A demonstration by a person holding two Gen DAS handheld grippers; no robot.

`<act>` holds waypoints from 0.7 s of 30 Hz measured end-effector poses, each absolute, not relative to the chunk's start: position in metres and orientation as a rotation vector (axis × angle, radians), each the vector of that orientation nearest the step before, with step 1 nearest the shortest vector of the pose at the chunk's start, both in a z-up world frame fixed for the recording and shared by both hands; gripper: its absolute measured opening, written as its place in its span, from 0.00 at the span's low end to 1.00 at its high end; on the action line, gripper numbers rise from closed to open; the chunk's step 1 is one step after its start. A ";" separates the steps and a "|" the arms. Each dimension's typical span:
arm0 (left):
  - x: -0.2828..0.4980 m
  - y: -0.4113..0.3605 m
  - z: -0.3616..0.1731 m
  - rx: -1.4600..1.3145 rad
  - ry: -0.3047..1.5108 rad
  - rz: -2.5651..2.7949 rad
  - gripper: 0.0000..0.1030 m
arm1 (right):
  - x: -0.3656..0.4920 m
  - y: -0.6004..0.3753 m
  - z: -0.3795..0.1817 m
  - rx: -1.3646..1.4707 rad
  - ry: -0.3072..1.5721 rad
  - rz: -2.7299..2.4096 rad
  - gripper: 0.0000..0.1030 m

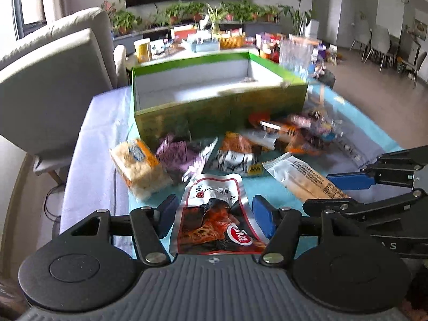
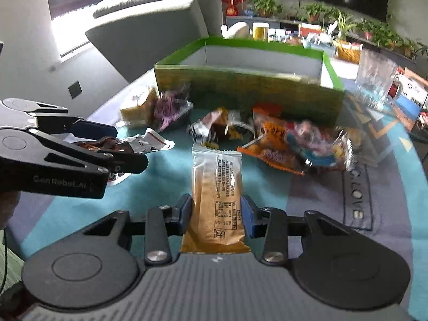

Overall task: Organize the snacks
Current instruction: 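Lift both held packets and carry them over the green box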

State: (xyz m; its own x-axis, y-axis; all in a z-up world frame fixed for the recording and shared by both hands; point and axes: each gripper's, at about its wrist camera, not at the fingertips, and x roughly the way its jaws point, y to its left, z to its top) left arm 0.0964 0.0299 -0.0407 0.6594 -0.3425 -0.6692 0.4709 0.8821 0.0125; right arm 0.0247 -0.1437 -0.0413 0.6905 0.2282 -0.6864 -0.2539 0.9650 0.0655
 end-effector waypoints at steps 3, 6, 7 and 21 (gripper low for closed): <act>0.093 0.029 -0.029 0.178 0.672 -0.475 0.57 | 0.021 -0.145 -0.029 -0.040 0.705 0.257 0.40; 0.093 0.028 -0.021 0.165 0.643 -0.475 0.57 | 0.021 -0.148 -0.018 -0.035 0.658 0.247 0.40; 0.095 0.028 -0.019 0.160 0.637 -0.473 0.57 | 0.022 -0.149 -0.017 -0.030 0.650 0.244 0.40; 0.144 0.010 0.014 0.112 0.495 -0.407 0.57 | 0.063 -0.161 0.025 -0.045 0.437 0.170 0.40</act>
